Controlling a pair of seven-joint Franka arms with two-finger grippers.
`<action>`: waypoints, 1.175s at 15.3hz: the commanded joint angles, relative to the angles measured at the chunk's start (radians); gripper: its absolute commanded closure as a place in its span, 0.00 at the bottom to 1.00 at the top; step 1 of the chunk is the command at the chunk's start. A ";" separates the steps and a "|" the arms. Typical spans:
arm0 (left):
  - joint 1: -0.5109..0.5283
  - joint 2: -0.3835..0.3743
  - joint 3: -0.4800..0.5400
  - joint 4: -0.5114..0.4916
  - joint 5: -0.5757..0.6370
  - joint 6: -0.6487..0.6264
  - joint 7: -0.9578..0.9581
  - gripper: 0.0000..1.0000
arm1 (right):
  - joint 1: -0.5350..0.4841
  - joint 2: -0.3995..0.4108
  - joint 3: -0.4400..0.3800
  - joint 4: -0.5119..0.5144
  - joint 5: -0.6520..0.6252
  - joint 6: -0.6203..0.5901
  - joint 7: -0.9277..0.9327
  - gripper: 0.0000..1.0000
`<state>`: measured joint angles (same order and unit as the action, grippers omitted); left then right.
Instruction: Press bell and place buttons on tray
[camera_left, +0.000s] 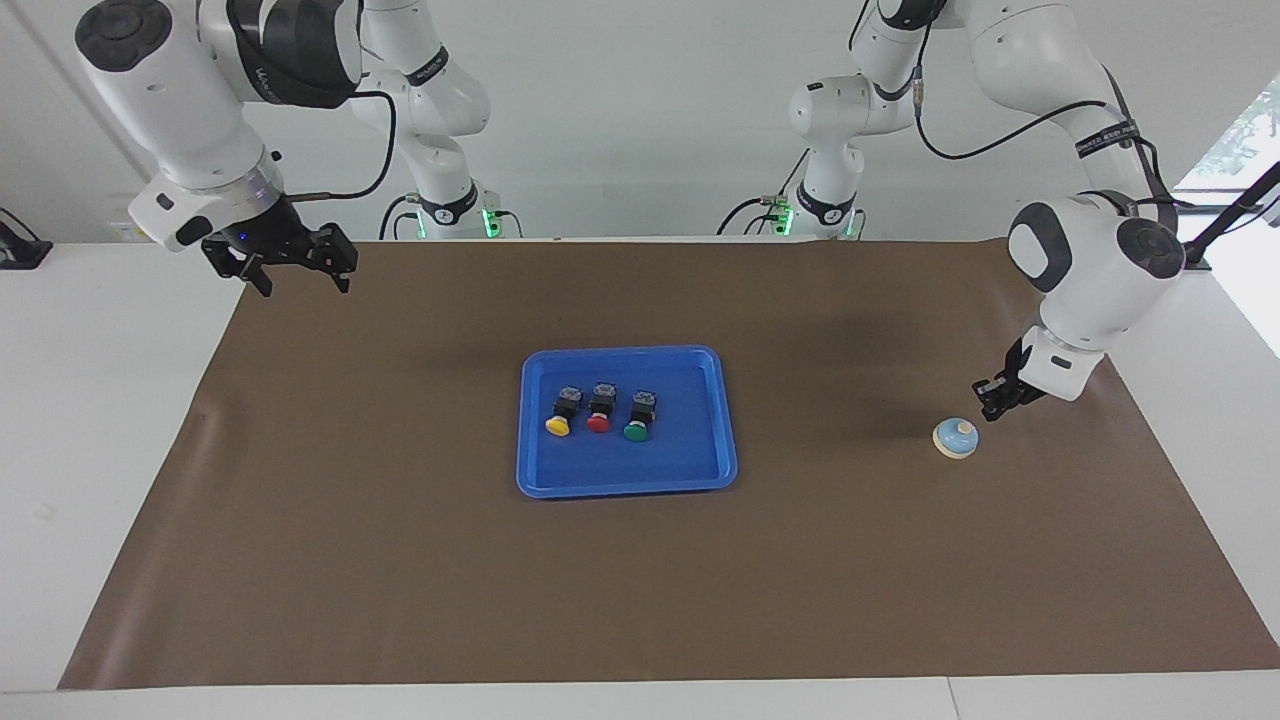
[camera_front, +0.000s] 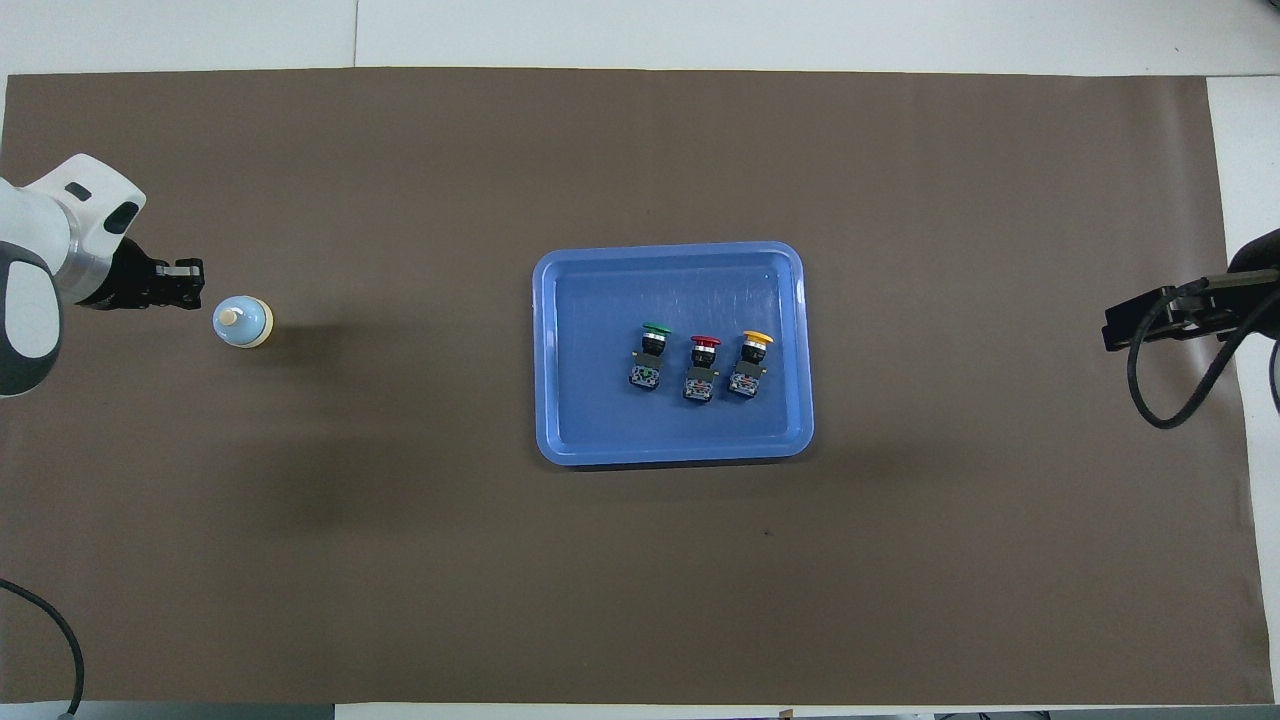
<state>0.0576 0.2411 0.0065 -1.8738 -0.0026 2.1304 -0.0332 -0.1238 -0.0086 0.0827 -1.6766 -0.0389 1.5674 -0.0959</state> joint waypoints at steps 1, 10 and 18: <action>-0.008 0.000 0.000 -0.056 -0.001 0.069 0.018 1.00 | -0.011 -0.022 0.008 -0.020 -0.010 -0.007 -0.008 0.00; -0.019 0.040 0.000 -0.062 0.000 0.039 0.021 1.00 | -0.011 -0.022 0.008 -0.020 -0.010 -0.007 -0.008 0.00; -0.045 -0.072 -0.002 0.163 -0.004 -0.383 0.004 0.00 | -0.011 -0.022 0.008 -0.020 -0.010 -0.007 -0.008 0.00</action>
<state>0.0293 0.2138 -0.0046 -1.7015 -0.0021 1.7964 -0.0259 -0.1238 -0.0086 0.0827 -1.6766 -0.0389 1.5673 -0.0959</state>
